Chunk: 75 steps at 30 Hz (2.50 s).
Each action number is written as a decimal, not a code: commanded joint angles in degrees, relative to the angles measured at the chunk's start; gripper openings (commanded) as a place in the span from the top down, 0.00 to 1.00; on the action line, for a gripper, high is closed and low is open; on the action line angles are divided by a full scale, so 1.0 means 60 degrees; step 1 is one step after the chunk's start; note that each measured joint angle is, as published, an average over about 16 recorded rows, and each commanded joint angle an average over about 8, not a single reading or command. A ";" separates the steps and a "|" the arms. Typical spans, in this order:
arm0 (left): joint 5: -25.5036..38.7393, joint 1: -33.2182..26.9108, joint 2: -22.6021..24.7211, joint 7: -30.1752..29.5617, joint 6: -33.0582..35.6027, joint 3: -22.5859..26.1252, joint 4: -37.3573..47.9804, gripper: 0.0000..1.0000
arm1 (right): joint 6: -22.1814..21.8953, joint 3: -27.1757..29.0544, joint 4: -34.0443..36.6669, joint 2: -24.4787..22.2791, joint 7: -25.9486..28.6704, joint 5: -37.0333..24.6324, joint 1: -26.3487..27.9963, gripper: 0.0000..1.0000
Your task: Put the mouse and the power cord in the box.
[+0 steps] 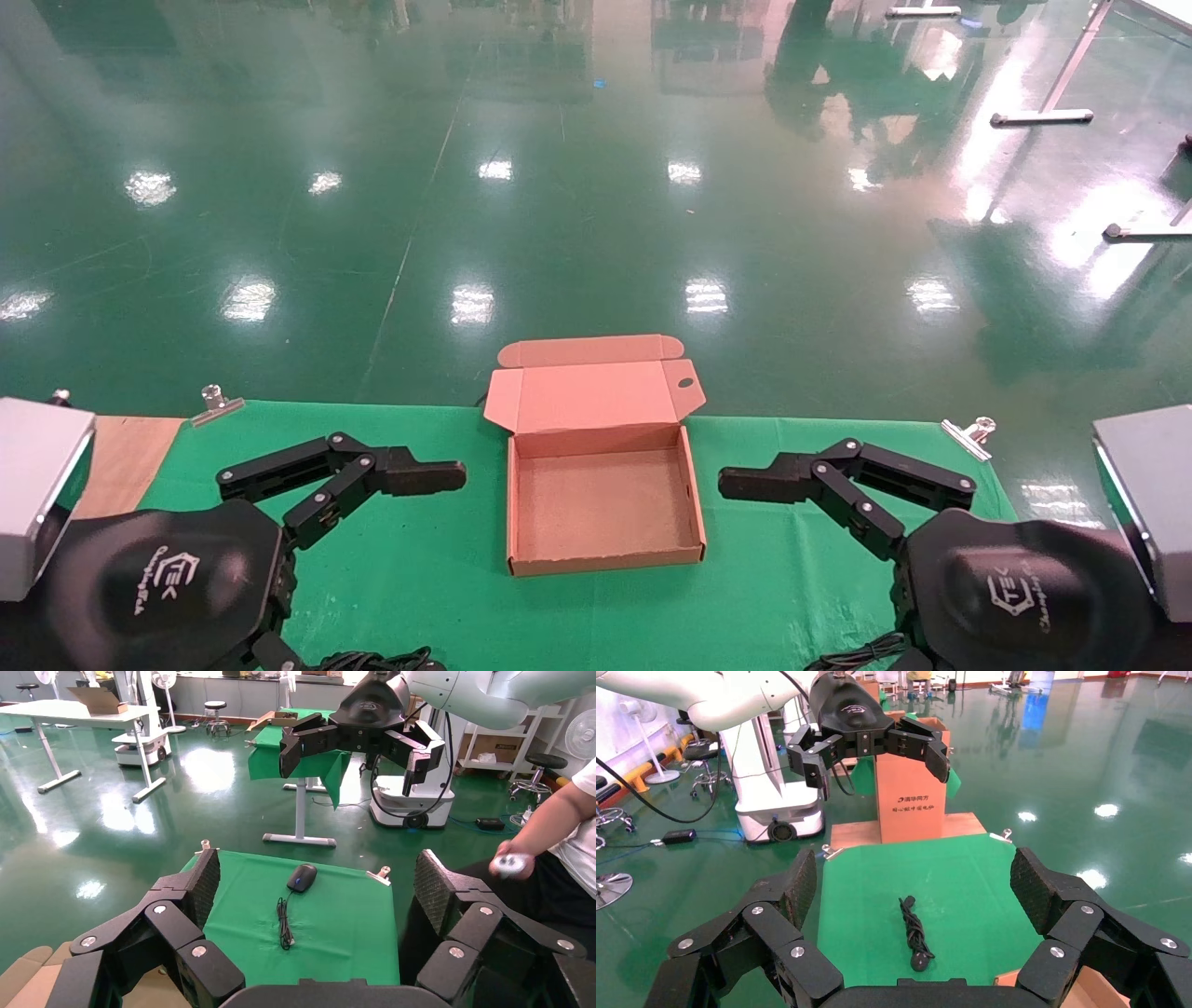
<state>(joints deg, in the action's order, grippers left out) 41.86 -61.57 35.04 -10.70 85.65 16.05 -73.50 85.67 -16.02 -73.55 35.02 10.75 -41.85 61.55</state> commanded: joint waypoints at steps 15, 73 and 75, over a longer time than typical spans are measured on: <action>0.0000 0.0000 0.0000 0.0000 0.0000 0.0000 0.0000 0.00 | 0.0000 0.0000 0.0000 0.0000 0.0000 0.0000 0.0000 0.00; 1.0027 -0.4896 0.4561 0.2888 -0.1169 0.5708 0.8915 0.00 | -0.2468 -0.3940 0.6014 0.3401 -0.8619 -1.1268 0.3500 0.00; 1.0051 -0.4898 0.4758 0.3107 -0.1350 0.5722 0.9347 0.00 | -0.2666 -0.3941 0.6628 0.3654 -0.8865 -1.1267 0.3600 0.00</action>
<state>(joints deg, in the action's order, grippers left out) 101.90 -91.12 63.18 7.90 77.57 50.18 -17.98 70.02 -39.49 -34.05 56.64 -42.46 -109.15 83.25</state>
